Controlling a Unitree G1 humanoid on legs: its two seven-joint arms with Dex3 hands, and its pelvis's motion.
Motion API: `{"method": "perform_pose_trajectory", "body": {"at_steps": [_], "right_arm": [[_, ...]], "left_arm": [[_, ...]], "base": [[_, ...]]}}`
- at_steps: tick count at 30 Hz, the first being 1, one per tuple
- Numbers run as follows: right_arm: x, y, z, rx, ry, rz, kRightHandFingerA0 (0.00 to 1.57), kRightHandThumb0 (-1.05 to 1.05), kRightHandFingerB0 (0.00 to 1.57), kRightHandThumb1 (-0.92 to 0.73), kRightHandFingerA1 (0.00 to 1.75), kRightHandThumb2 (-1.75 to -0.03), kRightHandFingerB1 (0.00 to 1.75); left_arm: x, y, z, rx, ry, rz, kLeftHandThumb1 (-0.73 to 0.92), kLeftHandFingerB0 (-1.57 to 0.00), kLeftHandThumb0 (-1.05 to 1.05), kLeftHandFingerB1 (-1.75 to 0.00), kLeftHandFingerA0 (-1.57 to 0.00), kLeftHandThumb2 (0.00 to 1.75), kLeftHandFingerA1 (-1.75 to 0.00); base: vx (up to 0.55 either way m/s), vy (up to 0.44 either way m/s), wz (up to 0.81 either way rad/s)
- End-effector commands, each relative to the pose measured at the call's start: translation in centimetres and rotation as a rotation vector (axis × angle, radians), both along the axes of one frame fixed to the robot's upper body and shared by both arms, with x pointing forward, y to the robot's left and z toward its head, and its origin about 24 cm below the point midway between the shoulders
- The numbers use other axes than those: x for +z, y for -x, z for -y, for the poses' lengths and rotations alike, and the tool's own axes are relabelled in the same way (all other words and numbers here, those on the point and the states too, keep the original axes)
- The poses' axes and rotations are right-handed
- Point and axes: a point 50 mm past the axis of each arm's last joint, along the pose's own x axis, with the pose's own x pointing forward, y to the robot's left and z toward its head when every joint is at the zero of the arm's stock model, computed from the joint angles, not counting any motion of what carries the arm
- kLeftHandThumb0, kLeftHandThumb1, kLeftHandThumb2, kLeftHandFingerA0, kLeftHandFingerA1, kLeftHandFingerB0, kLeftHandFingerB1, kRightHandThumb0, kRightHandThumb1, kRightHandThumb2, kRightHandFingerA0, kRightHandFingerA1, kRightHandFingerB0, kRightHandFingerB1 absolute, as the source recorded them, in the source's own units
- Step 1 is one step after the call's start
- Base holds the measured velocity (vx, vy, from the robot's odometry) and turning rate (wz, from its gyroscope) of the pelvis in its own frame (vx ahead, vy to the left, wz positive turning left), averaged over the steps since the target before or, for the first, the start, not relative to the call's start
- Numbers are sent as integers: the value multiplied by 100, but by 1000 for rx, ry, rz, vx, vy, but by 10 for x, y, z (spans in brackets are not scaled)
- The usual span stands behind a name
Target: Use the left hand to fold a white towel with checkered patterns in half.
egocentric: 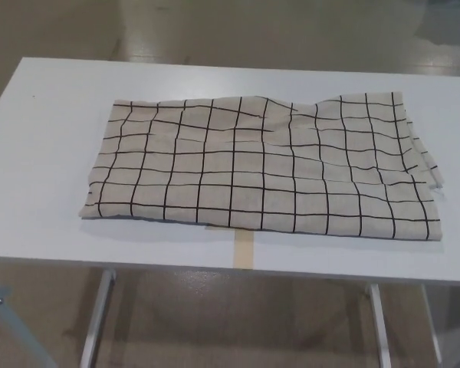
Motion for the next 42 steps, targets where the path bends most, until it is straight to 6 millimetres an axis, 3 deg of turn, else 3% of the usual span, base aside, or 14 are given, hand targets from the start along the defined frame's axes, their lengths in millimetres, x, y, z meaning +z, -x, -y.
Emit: {"method": "perform_pose_trajectory", "body": {"at_steps": [1,7,8,11,12,17,18,26,27,31,36,39,40,42], "right_arm": [[49,-96,-8,-78,18,637,30,-33,21,-73,43,-63,31],[51,-93,-8,-72,36,653,29,-35,21,-73,42,-63,30],[52,-92,-8,-86,18,667,23,-42,18,-75,40,-64,29],[54,-89,-11,-112,-33,703,17,-48,15,-78,37,-64,28],[54,-88,-11,-108,-26,713,1,-31,0,-64,51,-112,50],[63,-93,-8,-94,-11,798,0,-59,3,-53,44,-90,37],[70,-99,-5,-87,10,841,9,-58,11,-79,33,-66,23],[101,-125,17,-158,69,998,8,-60,11,-78,27,-68,21],[101,-122,17,-174,35,995,4,-61,4,-60,35,-92,29],[99,-116,7,-146,39,991,7,-57,10,-77,27,-68,21],[94,-111,-5,-95,55,987,8,-56,7,-78,32,-63,26],[95,-109,-5,-83,76,991,0,-55,3,-55,41,-94,35],[96,-107,-3,-78,84,994,8,-56,8,-78,31,-64,24],[94,-99,8,-87,82,976,0,-53,0,-55,37,-93,32]], "left_arm": [[25,-12,-11,-35,-59,258,22,-9,-30,-48,-10,85,-50],[33,-11,-15,-91,-43,283,16,0,-36,-46,-2,83,-48],[40,-12,-16,-71,10,326,42,-3,-70,-14,-3,82,-22],[62,-15,-17,-60,82,478,41,0,-71,-8,0,82,-14],[71,-17,-17,-69,60,533,41,0,-71,-6,0,81,-12],[93,-17,-19,-90,10,633,38,0,-67,-12,0,80,-13],[96,-17,-22,-92,-1,643,39,0,-66,-16,0,80,-10],[106,-21,-32,-72,-30,660,39,0,-64,-32,0,77,-13],[112,-19,-31,-73,-42,685,39,0,-64,-21,0,78,-7],[131,-20,-28,-94,-111,800,39,0,-64,-16,0,78,-7],[171,-31,-18,-156,-252,1051,40,0,-68,-8,0,79,-9],[194,-35,-14,-204,-311,1154,47,0,-70,-20,0,59,-21],[203,-36,-12,-227,-338,1193,36,0,-61,-18,0,80,-17],[222,-43,-9,-289,-402,1260,39,0,-64,-13,0,80,-12]], "base": [[0,0,0],[0,0,0],[0,0,0],[0,0,0],[0,0,0],[0,0,0],[0,0,0],[-1,0,-1],[0,0,0],[0,0,0],[7,-4,3],[0,0,0],[0,0,0],[0,0,0]]}}
